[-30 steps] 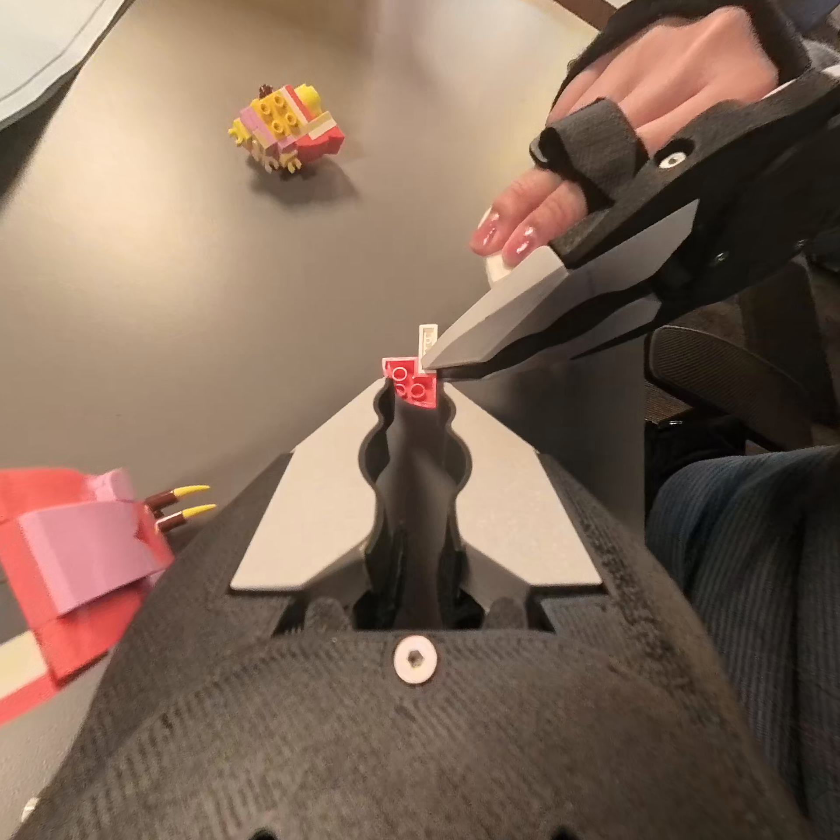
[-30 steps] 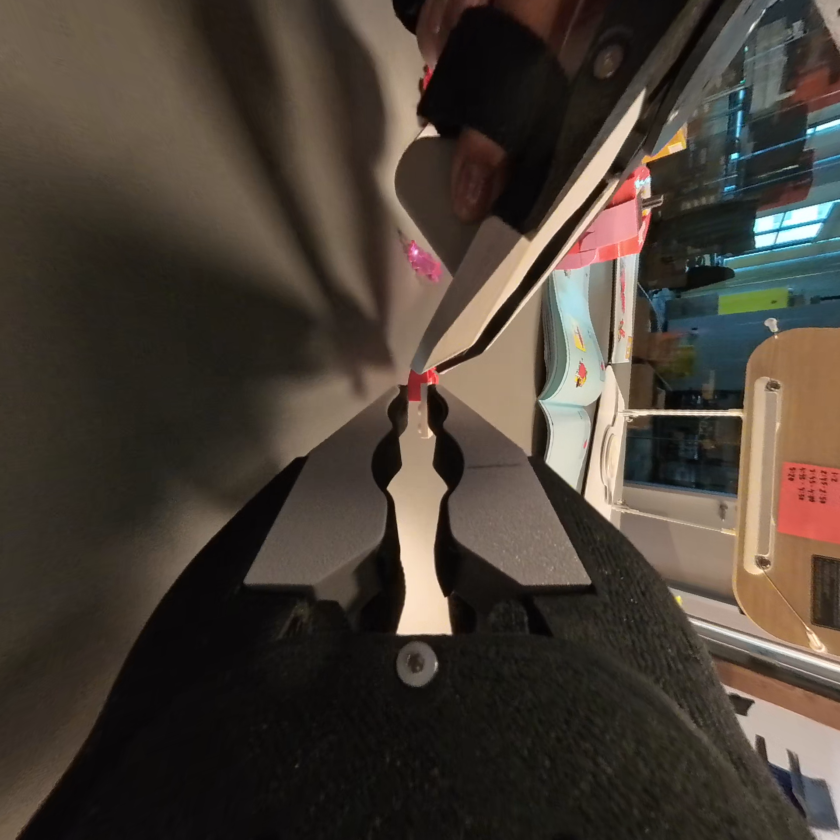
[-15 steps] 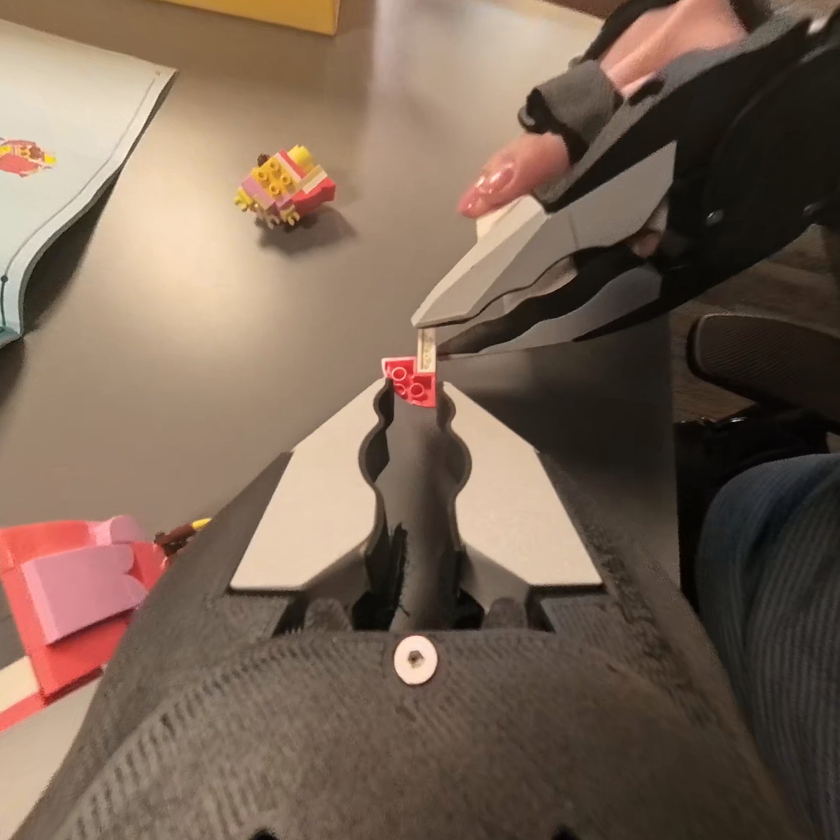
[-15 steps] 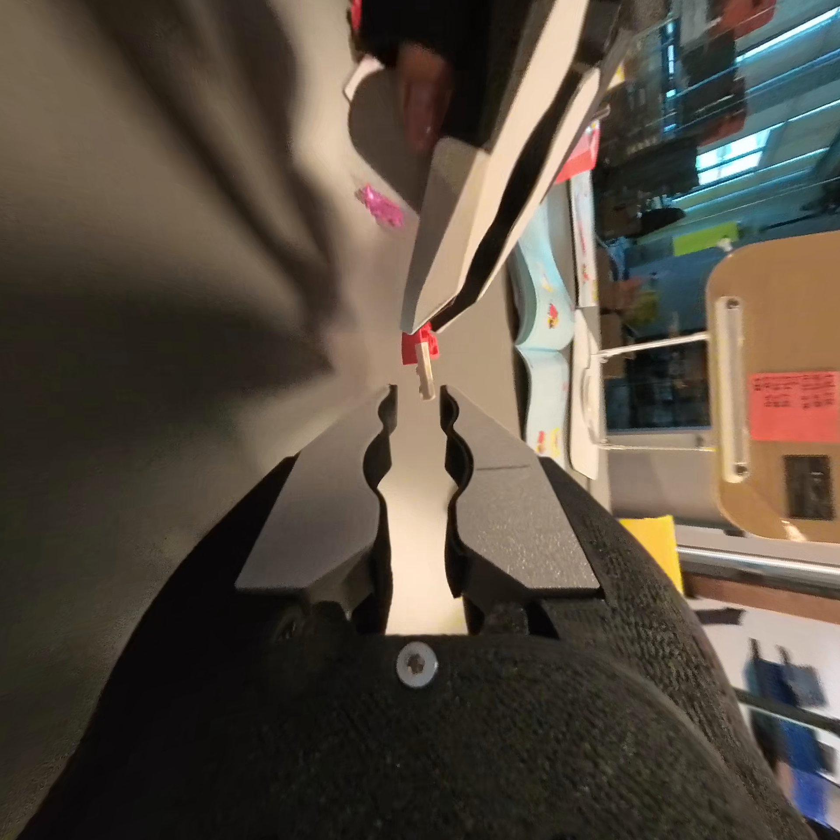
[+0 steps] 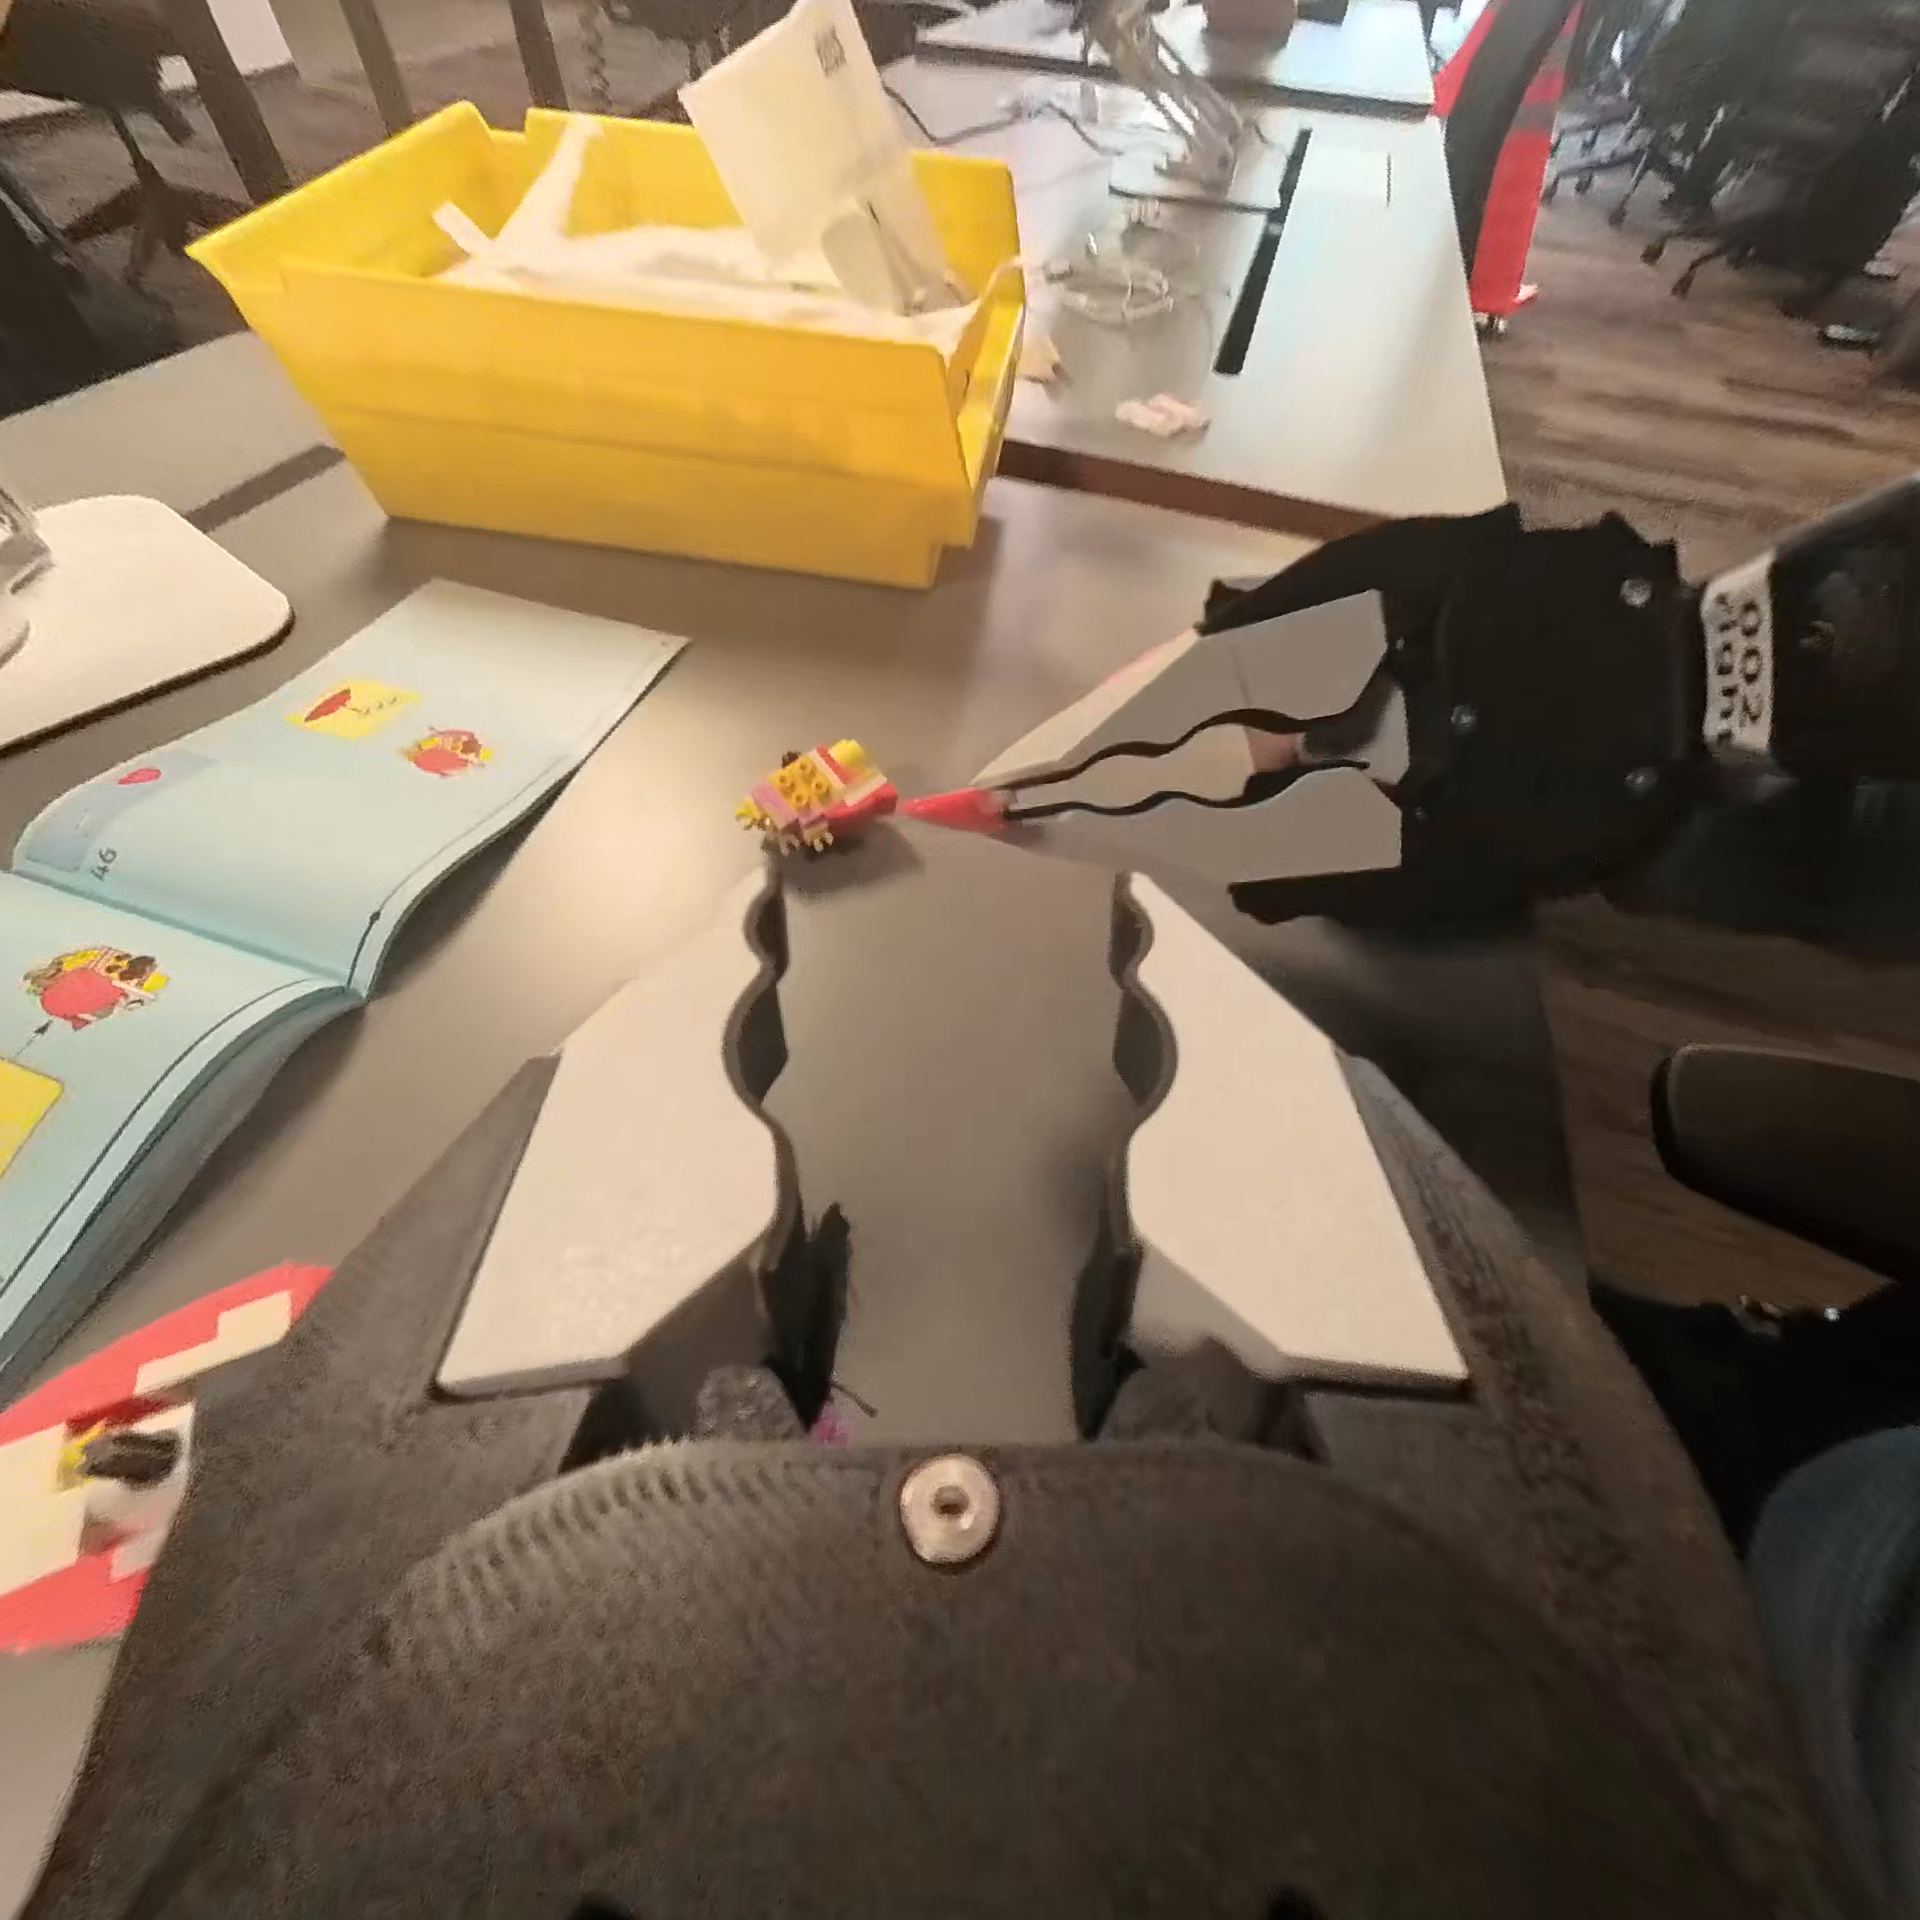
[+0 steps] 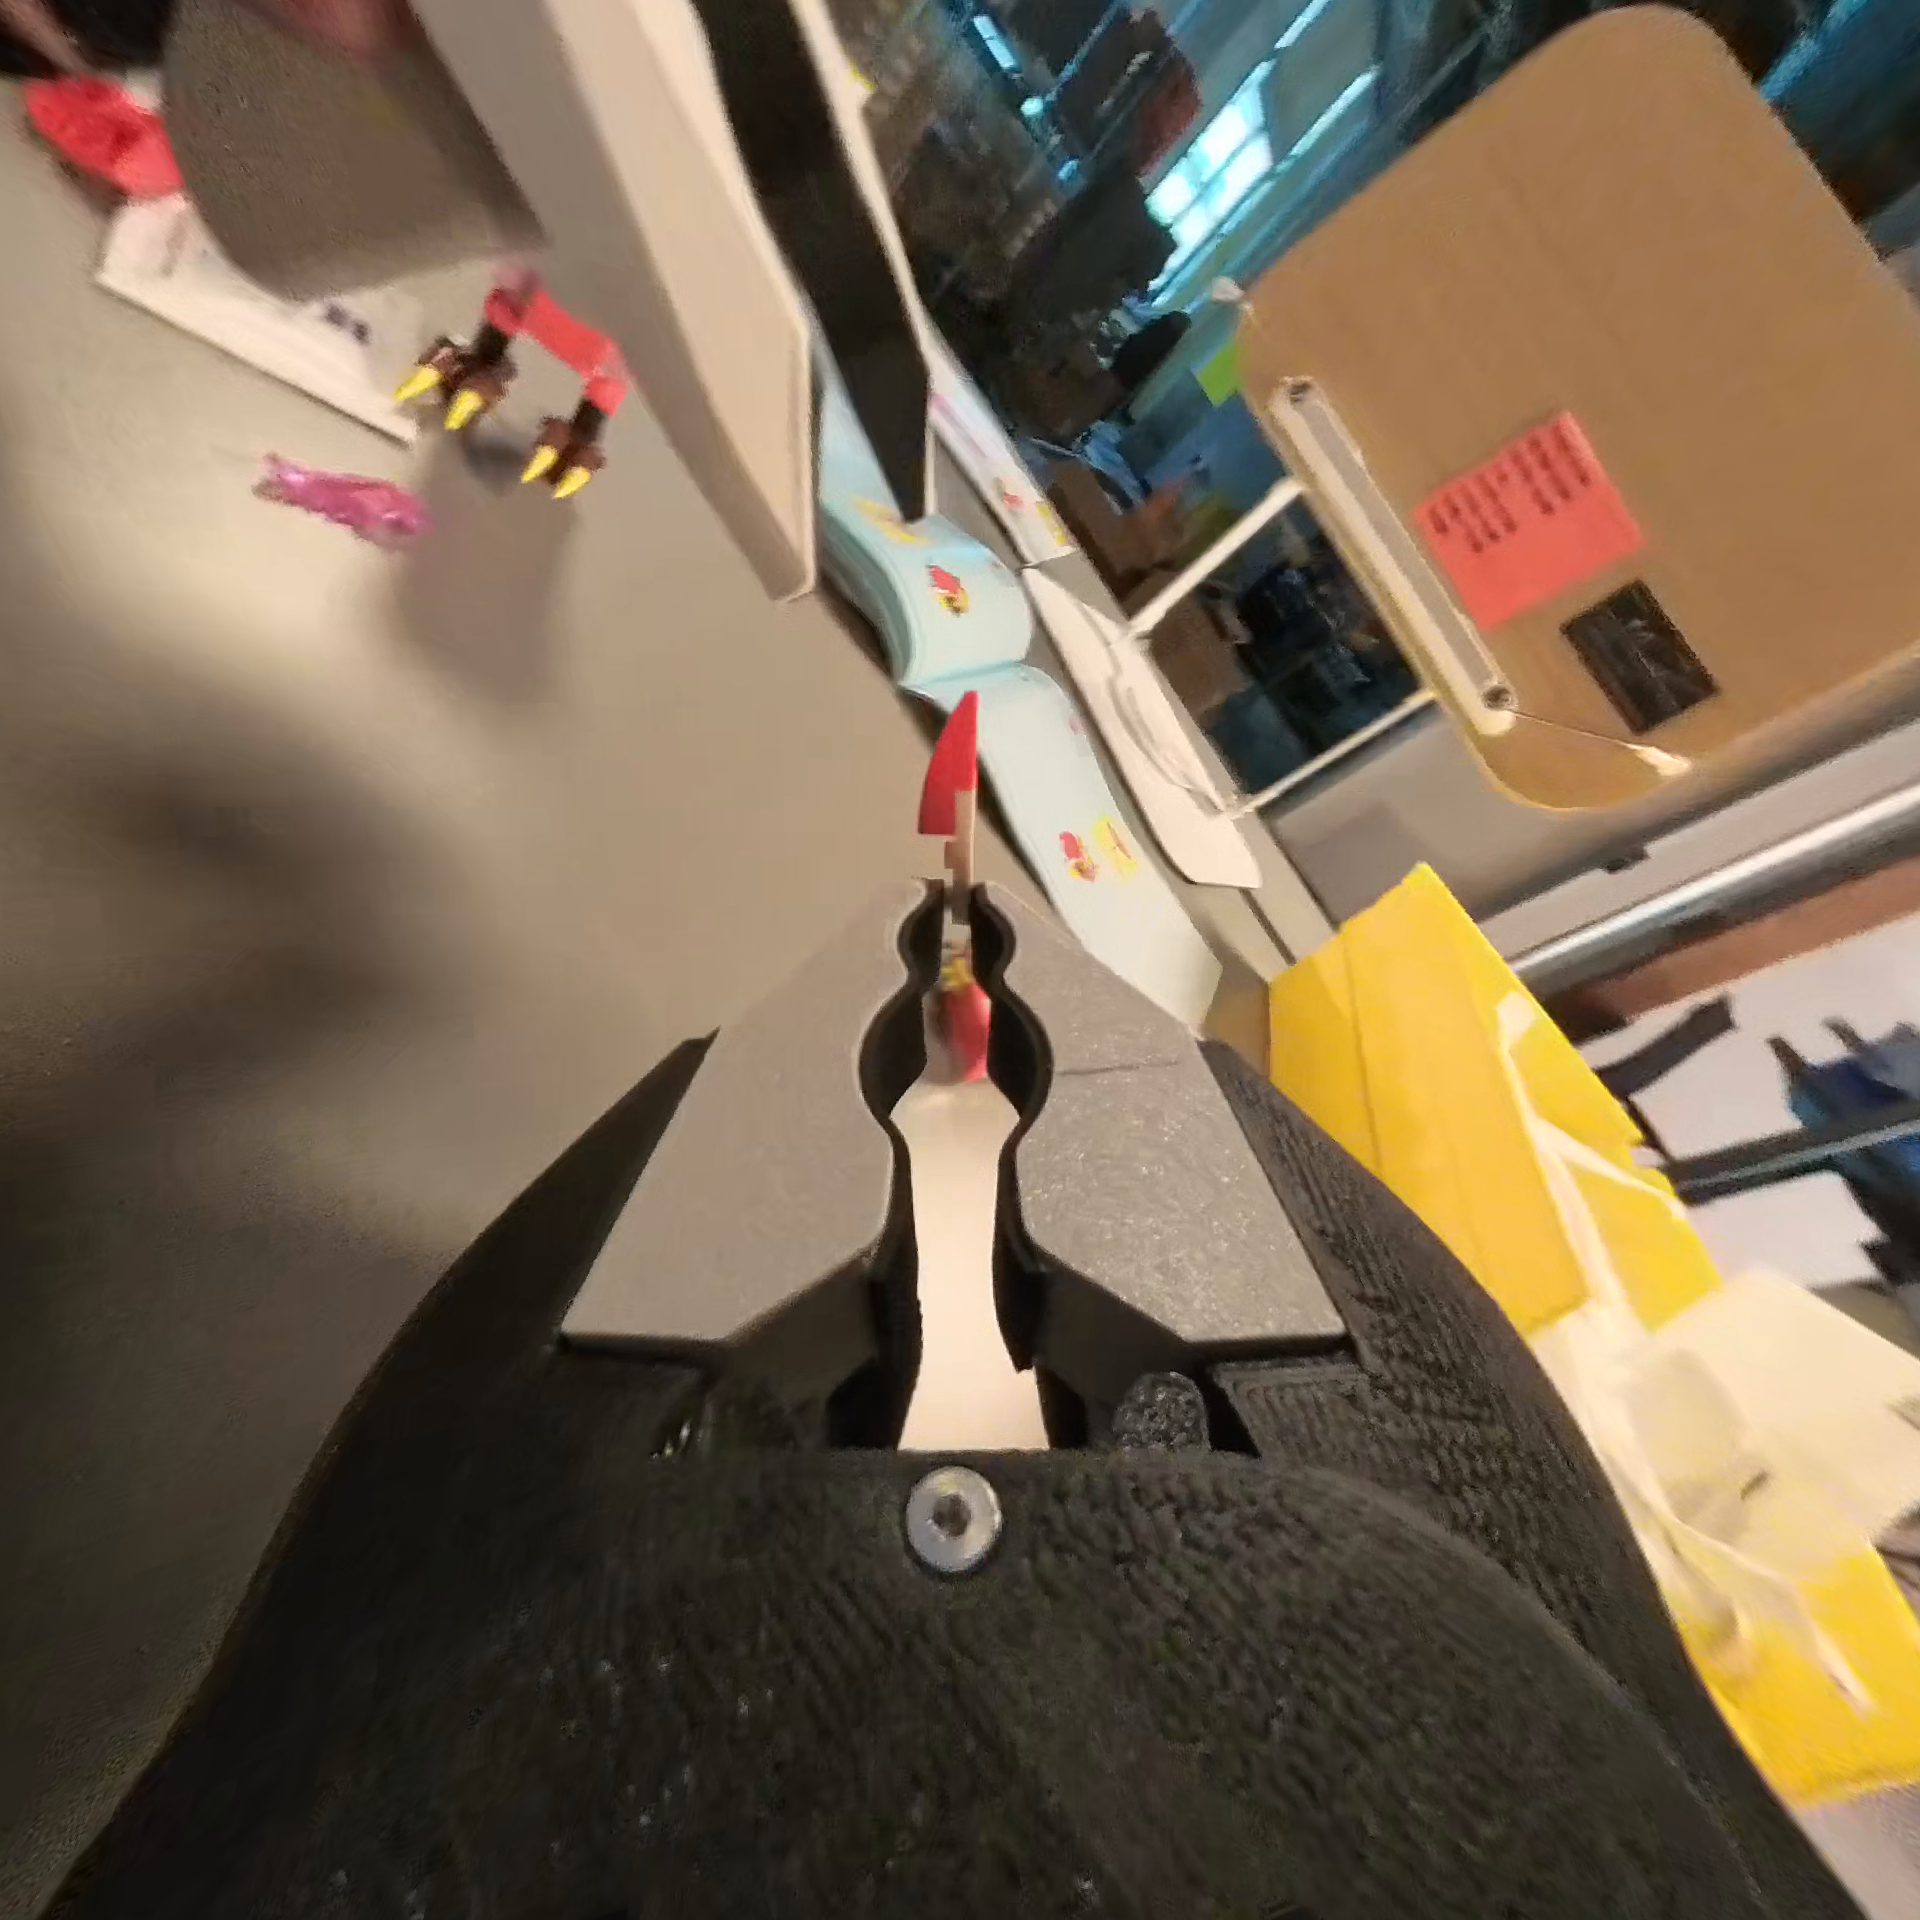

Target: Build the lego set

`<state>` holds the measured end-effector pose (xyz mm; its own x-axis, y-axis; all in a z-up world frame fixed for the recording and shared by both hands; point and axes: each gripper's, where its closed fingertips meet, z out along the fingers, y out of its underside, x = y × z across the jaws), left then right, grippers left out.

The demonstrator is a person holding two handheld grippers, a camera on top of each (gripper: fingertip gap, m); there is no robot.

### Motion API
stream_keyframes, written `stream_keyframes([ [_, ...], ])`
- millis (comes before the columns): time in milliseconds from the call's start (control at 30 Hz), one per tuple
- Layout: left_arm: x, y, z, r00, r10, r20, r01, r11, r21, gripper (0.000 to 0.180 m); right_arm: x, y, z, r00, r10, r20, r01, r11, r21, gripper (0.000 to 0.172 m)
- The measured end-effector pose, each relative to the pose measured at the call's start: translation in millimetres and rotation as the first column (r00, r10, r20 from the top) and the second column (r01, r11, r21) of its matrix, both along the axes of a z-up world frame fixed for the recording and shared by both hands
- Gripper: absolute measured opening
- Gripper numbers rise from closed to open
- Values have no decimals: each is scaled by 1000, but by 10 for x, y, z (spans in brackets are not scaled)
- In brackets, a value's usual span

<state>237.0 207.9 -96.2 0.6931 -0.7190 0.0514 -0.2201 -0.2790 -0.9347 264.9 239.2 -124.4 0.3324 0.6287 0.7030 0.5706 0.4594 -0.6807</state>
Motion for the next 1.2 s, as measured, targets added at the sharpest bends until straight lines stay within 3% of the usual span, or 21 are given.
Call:
stream_keyframes([
  [67, 49, 41, 30, 999, 19, 47, -19, 1000, 1, 63, 46, 22, 106, 999, -19, -37, 22, 997, 71, 2],
  [167, 191, 32, 86, 985, -24, 171, 31, 999, -34, 59, 6, -135, 273, 994, 62, -86, -44, 979, 197, 3],
  [267, 294, -21, 185, 947, -96, 306, 115, 992, -44, 47, -9, -242, 389, 986, 109, -129, -71, 960, 272, 3],
  [333, 307, -67, 289, 922, -151, 356, 151, 988, 26, 32, -6, -269, 433, 981, 123, -147, -76, 953, 293, 3],
  [467, 248, -101, 390, 935, -164, 313, 106, 975, 195, 28, -19, -293, 502, 973, 143, -183, -84, 951, 298, 3],
  [733, 189, -93, 404, 956, -136, 260, 70, 966, 247, 18, -120, -342, 535, 959, 187, -214, -125, 954, 273, 7],
  [800, 110, -62, 432, 961, -97, 257, 26, 964, 264, 17, -136, -345, 497, 948, 225, -225, -180, 962, 204, 23],
  [900, 0, -45, 504, 961, -64, 269, -18, 956, 292, 18, -36, 18, 300, 965, 118, -233, -142, 986, -88, 44],
  [1033, -110, -29, 560, 958, -33, 286, -59, 950, 308, 17, 93, 475, -103, 991, -46, -126, -20, 878, -478, 53],
  [1200, -184, -16, 550, 965, -5, 262, -81, 946, 314, 17, 42, 570, -320, 999, -1, 53, 32, 814, -580, 53],
])
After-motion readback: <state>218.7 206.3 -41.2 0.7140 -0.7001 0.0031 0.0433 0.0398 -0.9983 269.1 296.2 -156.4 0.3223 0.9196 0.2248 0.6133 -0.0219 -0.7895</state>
